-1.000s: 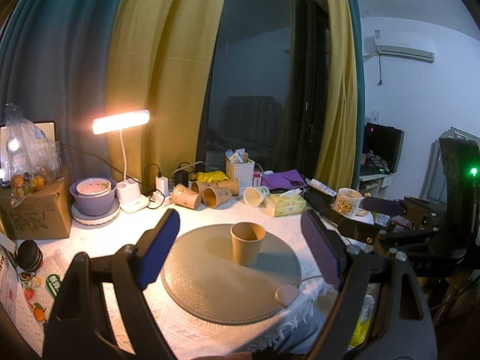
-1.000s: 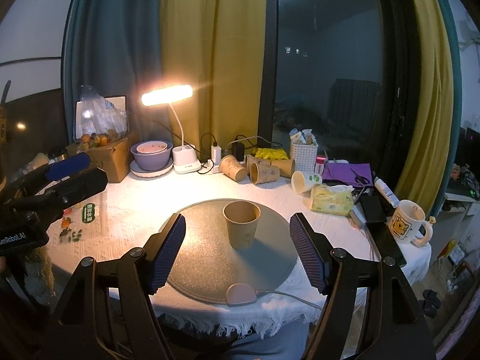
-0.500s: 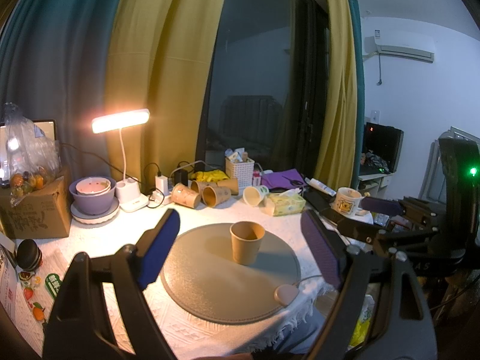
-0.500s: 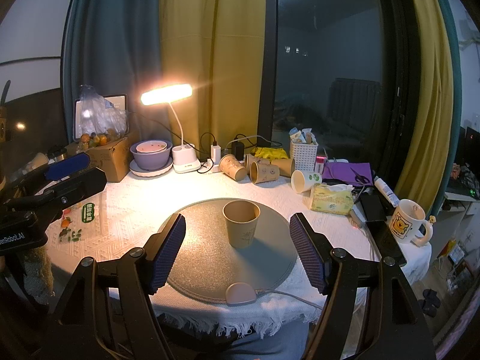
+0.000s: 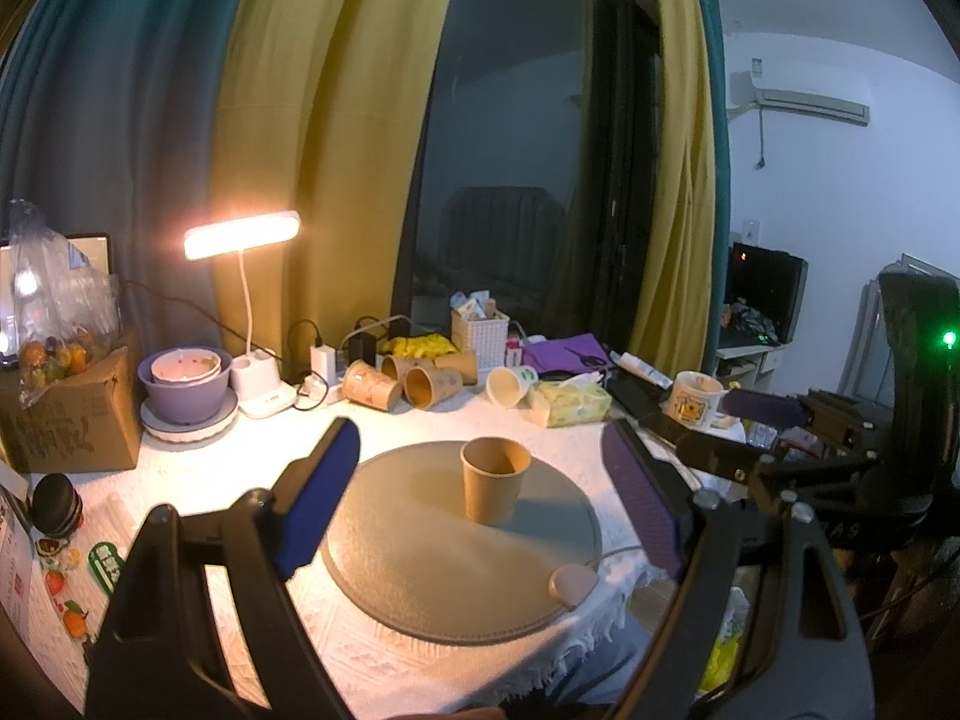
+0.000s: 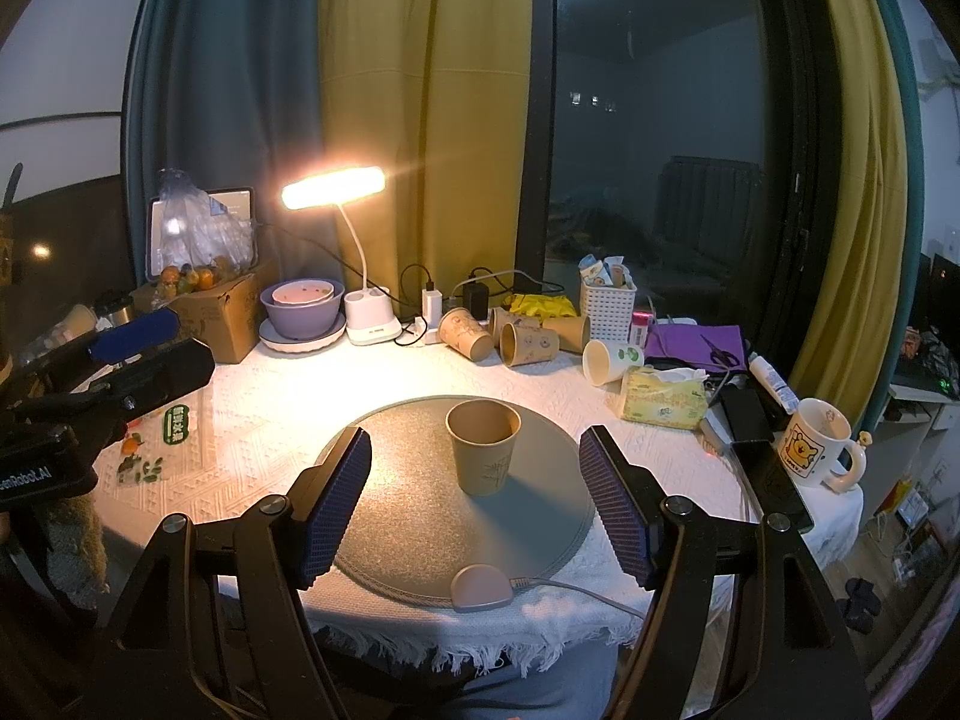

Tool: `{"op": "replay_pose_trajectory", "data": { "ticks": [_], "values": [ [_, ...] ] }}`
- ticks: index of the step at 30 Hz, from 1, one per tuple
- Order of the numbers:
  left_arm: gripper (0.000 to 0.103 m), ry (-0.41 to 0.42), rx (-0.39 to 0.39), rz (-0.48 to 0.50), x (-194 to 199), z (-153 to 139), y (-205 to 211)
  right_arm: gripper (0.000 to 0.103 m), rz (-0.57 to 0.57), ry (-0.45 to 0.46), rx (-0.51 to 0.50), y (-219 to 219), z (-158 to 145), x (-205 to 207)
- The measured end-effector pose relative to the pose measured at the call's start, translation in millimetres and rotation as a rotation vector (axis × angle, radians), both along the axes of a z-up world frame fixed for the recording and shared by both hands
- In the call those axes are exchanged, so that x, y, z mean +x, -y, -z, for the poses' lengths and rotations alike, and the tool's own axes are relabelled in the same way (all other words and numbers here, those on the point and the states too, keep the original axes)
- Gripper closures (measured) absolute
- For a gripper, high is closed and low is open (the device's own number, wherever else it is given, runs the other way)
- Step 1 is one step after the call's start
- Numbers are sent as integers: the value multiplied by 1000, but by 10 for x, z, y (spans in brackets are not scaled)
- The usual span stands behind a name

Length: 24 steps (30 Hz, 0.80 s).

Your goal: Flip cup upright

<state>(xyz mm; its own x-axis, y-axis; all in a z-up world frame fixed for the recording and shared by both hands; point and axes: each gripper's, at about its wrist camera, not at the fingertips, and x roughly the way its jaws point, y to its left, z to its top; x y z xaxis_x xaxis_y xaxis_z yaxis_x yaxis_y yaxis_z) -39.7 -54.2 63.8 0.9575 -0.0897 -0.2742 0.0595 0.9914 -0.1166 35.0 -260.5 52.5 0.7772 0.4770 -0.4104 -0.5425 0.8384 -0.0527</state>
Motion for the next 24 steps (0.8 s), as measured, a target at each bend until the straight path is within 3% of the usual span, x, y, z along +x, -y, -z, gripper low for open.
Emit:
{"op": "replay_pose_trajectory", "data": {
  "ticks": [24],
  "values": [
    [19,0,-2,-1,4,-6,-3,28,2,-1,-2,-2,0,2]
  ]
}}
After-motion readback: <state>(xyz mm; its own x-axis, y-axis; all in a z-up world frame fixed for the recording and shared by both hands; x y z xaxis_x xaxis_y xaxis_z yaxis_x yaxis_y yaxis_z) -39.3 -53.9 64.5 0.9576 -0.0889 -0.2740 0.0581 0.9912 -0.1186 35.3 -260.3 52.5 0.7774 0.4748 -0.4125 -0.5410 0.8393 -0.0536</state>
